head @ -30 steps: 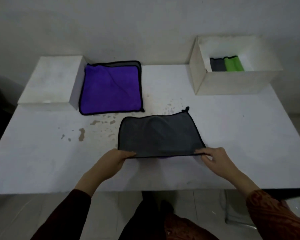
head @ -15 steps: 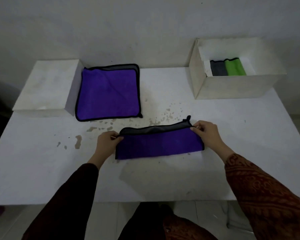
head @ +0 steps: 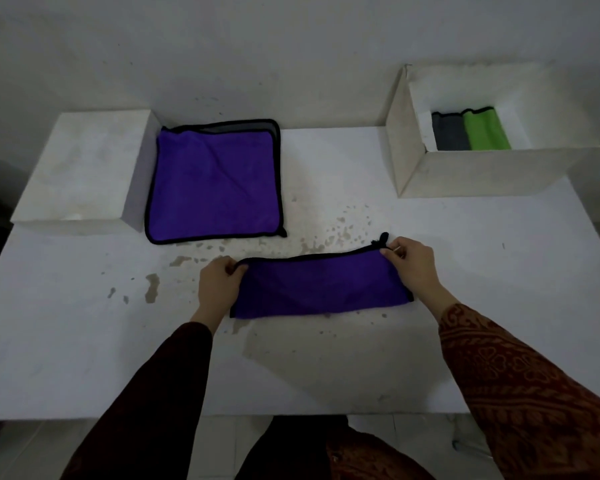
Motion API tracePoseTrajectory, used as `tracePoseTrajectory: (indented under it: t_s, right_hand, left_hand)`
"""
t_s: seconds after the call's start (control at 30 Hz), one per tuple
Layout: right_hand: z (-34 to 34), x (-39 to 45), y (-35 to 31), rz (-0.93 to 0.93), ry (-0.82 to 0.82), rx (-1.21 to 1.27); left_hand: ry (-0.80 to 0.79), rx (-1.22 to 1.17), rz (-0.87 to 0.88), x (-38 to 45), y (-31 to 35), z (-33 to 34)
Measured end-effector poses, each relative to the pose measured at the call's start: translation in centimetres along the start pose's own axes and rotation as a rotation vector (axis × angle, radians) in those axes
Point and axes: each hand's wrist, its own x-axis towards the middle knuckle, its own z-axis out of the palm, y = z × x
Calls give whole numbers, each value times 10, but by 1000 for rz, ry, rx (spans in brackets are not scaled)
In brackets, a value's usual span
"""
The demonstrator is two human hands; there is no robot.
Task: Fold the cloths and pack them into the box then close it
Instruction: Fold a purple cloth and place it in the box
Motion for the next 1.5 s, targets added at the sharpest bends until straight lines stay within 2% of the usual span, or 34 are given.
tracePoseTrajectory:
  t_s: [0.1, 0.2, 0.3, 0.4, 0.5, 0.57, 0.67, 0.83, 1.03, 1.13, 1.23, 1.27, 1.3, 1.4, 1.47, 1.5]
  right_hand:
    - [0, -1, -4, 74, -34, -119]
    - [1, -8, -6, 213, -166, -232]
    - [2, -16, -11, 206, -253, -231]
    - [-2, -17, -13, 267, -286, -94]
    - [-9, -20, -16, 459, -350, 206]
    - [-15, -24, -18, 509, -387, 386]
    - [-18, -28, -30, 471, -441, 624]
    - [6, -41, -77, 336, -539, 709]
    - [86, -63, -138, 205, -649, 572]
    - [120, -74, -147, 128, -687, 440]
    - [127, -84, -146, 151, -815, 470]
    - [125, -87, -143, 91, -777, 431]
    - [122, -89, -139, 10, -673, 364]
    - [107, -90, -115, -181, -200, 117]
    - [98, -88, -96, -118, -61, 15]
    - [94, -88, -90, -57, -72, -6]
  left_hand:
    - [-25, 65, -59, -1, 2, 1]
    - [-93, 173, -60, -3, 0, 2]
    - [-103, 155, -47, -7, 0, 4]
    - [-90, 5, -51, -9, 5, 3]
    - [-83, -271, -160, -10, 8, -1]
    - [-57, -339, -154, -11, 6, -3]
    - [-33, -275, -81, -15, 4, -4]
    - [-66, -134, -70, -19, -7, -3]
    - [-90, -225, -83, -20, -9, -5]
    - [-75, -230, -66, -21, -5, -3]
    - [-47, -255, -21, -23, 0, 1]
    - [-53, -217, 9, -22, 0, 2]
    - [-61, -157, 33, -21, -1, 3]
    - [-63, -8, 38, -16, -7, 7]
    - [-65, 1, 23, -15, -9, 5]
    - [-74, -11, 14, -16, -8, 4]
